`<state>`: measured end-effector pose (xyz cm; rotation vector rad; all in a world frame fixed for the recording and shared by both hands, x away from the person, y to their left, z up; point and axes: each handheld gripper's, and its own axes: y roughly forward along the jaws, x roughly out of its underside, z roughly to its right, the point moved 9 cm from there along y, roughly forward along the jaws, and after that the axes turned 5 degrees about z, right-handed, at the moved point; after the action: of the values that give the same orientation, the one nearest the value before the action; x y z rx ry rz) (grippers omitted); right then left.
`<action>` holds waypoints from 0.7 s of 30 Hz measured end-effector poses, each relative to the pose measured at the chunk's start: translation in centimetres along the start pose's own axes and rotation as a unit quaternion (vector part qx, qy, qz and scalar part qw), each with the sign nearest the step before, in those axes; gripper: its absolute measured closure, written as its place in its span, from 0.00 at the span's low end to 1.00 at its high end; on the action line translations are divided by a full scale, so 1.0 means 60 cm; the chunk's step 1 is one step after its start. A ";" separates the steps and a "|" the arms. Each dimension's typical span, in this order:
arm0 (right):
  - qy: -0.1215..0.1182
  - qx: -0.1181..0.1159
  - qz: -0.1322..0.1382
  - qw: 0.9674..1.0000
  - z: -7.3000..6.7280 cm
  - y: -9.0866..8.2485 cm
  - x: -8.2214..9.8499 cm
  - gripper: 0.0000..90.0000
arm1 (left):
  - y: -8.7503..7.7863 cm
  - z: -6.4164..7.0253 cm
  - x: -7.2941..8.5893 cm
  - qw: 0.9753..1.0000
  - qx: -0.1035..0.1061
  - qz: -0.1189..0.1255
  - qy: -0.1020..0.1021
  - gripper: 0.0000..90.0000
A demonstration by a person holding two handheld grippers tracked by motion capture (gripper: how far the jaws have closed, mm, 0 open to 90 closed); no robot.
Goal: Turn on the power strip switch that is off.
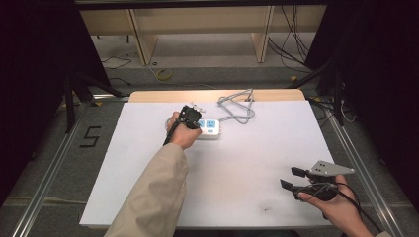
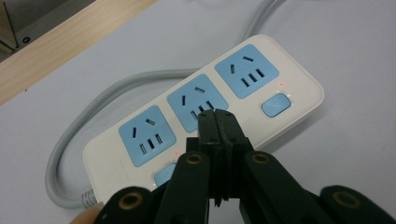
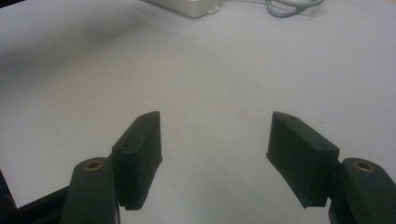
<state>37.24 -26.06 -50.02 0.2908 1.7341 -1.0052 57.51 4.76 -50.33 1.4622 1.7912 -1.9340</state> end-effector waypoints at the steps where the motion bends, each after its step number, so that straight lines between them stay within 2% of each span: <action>1: 0.000 0.000 0.000 1.000 0.000 0.000 0.000 0.39 | 0.001 0.001 -0.001 1.000 0.001 0.001 0.001 1.00; 21: -0.002 0.001 -0.003 1.000 -0.001 -0.001 0.001 0.39 | 0.017 0.006 -0.001 1.000 0.003 -0.013 -0.002 1.00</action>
<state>37.15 -26.09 -50.00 0.2855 1.7302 -1.0112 58.06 4.14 -51.05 1.4433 1.8133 -1.9534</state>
